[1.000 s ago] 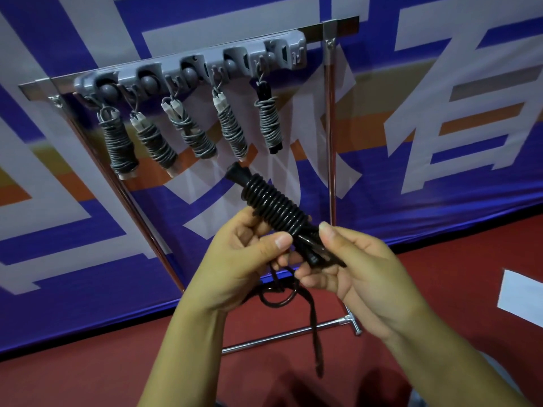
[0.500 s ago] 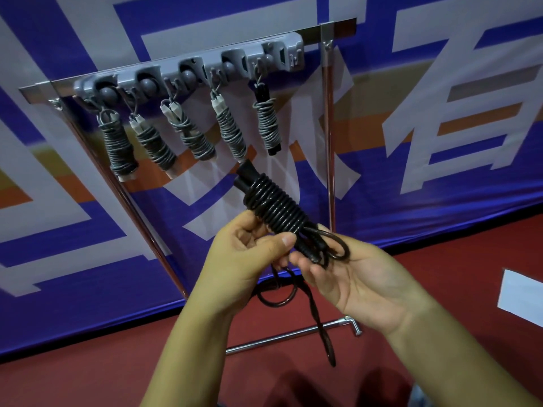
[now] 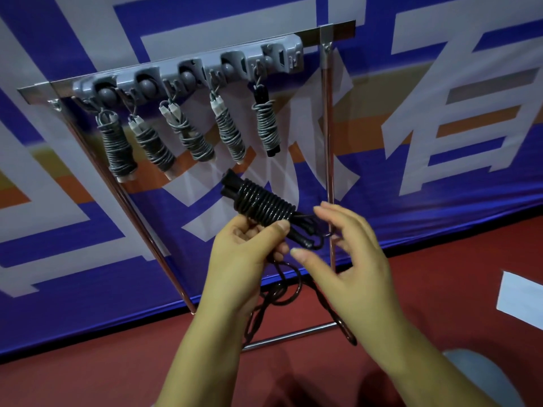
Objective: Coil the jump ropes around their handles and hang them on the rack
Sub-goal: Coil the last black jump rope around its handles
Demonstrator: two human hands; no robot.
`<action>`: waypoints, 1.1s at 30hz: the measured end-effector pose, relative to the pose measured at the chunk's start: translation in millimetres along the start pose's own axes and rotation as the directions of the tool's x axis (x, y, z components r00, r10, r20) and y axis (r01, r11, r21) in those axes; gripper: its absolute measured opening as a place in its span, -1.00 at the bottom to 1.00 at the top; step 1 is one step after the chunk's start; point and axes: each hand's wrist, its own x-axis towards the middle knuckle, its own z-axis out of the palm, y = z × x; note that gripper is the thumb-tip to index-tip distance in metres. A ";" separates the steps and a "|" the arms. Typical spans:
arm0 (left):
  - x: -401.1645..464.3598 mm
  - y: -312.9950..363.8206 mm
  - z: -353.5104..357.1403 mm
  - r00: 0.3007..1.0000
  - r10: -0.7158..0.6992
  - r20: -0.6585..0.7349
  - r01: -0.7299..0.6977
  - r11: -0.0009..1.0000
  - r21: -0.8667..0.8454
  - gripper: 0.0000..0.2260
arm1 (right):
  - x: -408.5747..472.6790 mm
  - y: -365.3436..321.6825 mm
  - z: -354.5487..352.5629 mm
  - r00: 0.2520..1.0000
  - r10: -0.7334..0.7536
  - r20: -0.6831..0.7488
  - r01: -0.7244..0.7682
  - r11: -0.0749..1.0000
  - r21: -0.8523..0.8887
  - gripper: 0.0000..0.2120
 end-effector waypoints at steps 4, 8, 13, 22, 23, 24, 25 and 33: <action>-3.0 4.3 0.0 0.994 -0.038 0.107 0.048 0.995 -0.088 -0.78 | 7.8 -7.8 -2.1 0.891 0.399 0.218 -0.452 0.724 0.521 -0.61; -5.8 5.4 -7.3 0.943 -0.057 0.328 0.098 0.989 -0.110 -0.74 | 10.5 -11.8 -6.5 0.877 0.440 0.192 -0.458 0.646 0.610 -0.82; -5.7 10.9 -11.6 0.937 -0.078 0.340 0.128 0.983 -0.128 -0.83 | 13.7 -23.8 -10.2 0.886 0.399 0.235 -0.460 0.706 0.538 -0.77; -4.0 11.4 -23.2 0.879 -0.023 0.475 0.041 0.999 -0.027 -0.57 | 17.2 -28.9 -15.2 0.707 0.541 0.455 -0.700 0.448 0.556 -0.74; -3.1 12.3 -26.1 0.865 -0.031 0.501 0.039 0.999 -0.006 -0.55 | 17.8 -28.8 -17.3 0.688 0.548 0.476 -0.718 0.416 0.558 -0.71; -2.5 13.5 -28.8 0.853 -0.045 0.521 0.040 0.999 0.022 -0.55 | 18.7 -29.0 -19.2 0.672 0.555 0.491 -0.730 0.383 0.566 -0.69; -2.2 15.0 -30.7 0.842 -0.065 0.536 0.039 0.997 0.059 -0.57 | 19.8 -28.7 -20.6 0.661 0.561 0.499 -0.736 0.352 0.579 -0.67; -6.3 22.3 -25.6 0.880 -0.027 0.475 -0.072 0.979 0.188 -0.78 | 25.7 -34.6 -27.1 0.591 0.587 0.554 -0.772 0.209 0.601 -0.80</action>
